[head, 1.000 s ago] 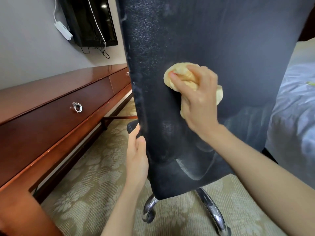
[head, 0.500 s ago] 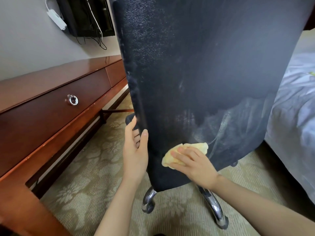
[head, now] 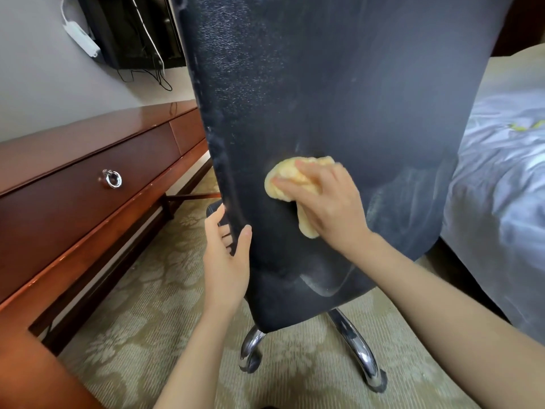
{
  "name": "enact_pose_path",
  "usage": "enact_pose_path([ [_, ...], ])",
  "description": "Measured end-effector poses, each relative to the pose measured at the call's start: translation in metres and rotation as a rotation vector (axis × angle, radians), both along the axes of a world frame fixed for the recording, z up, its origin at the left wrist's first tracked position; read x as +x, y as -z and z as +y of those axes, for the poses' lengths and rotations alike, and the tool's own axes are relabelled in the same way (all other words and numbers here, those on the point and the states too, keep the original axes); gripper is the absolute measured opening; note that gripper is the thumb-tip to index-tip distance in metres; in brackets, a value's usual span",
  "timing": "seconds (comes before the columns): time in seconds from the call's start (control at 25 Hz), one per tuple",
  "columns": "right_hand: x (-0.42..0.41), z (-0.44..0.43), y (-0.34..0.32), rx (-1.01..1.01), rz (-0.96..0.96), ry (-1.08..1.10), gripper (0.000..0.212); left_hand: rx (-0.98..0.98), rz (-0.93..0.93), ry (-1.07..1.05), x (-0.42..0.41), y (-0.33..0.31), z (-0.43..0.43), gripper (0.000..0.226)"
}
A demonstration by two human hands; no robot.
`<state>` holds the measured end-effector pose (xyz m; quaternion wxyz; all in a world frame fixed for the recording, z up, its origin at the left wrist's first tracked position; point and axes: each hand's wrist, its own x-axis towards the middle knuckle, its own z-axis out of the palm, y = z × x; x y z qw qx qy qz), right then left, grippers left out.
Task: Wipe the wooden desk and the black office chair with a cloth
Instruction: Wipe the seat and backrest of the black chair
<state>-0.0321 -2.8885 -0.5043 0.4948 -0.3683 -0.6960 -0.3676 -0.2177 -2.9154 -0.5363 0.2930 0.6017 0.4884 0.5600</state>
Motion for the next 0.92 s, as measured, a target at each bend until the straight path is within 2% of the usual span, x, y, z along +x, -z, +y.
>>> enact_pose_path([
  [0.16,-0.020,0.004,-0.053,0.119,0.182,-0.067,0.030,0.045,0.008,-0.038,0.004,0.000,0.000,0.038],
  [0.28,-0.036,0.007,-0.056,0.134,0.227,-0.091,0.027,0.085,-0.009,-0.042,0.004,0.002,0.002,0.038],
  [0.4,-0.044,0.009,-0.028,0.123,0.128,-0.170,0.023,0.110,-0.010,-0.040,0.001,0.004,0.004,0.040],
  [0.52,-0.050,0.004,0.030,0.061,0.139,-0.239,0.021,0.112,0.010,-0.041,-0.004,0.004,0.006,0.045],
  [0.68,-0.034,-0.011,0.105,-0.115,0.090,-0.172,0.021,0.122,0.029,-0.031,-0.008,0.004,0.010,0.043],
  [0.8,-0.015,-0.018,0.119,-0.243,-0.054,-0.109,0.021,0.121,0.035,-0.048,-0.008,0.005,0.011,0.043],
  [0.92,0.001,-0.020,0.103,-0.217,-0.067,-0.128,0.018,0.118,0.038,-0.051,-0.007,0.008,0.011,0.040],
])
